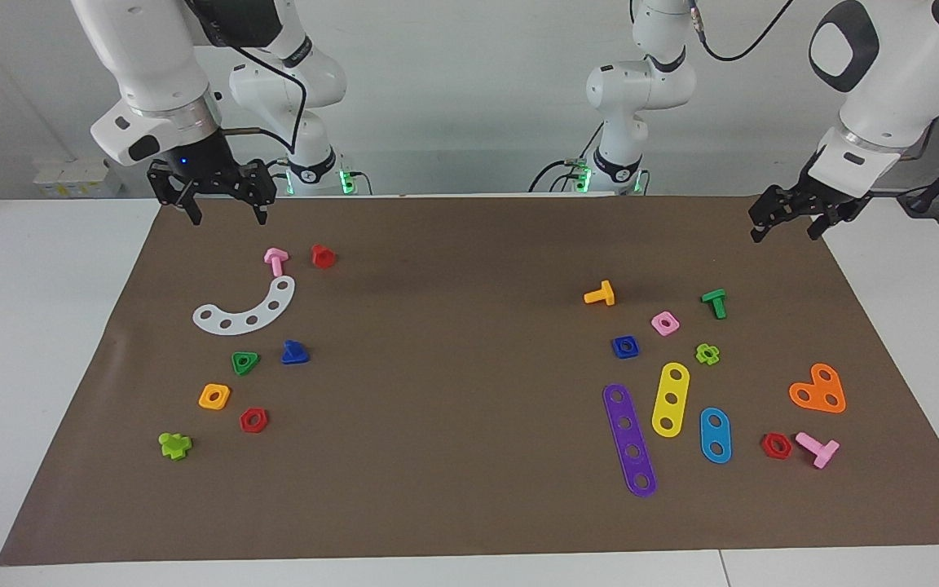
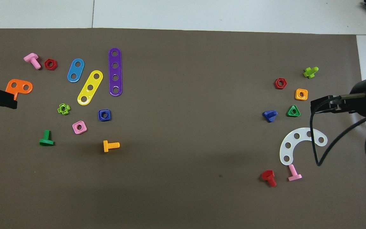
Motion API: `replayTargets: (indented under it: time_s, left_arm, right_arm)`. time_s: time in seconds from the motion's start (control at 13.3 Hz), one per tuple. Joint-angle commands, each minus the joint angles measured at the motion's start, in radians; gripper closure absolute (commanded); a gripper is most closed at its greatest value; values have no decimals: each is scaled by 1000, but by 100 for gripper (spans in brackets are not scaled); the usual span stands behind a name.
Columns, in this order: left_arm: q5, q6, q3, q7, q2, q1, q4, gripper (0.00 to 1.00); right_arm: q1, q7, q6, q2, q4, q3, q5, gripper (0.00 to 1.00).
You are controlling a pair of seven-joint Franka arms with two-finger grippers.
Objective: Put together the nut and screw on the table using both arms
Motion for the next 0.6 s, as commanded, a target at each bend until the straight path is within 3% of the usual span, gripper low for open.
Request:
replayTargets:
  time_s: [0.0, 0.53]
  left_arm:
    - [20, 8, 3, -12, -28, -4, -30, 0]
    - [20, 7, 3, -10, -28, -4, -30, 0]
  right_arm:
    - [-13, -13, 22, -23, -29, 0, 28, 0]
    - [-6, -24, 39, -23, -52, 2, 27, 1]
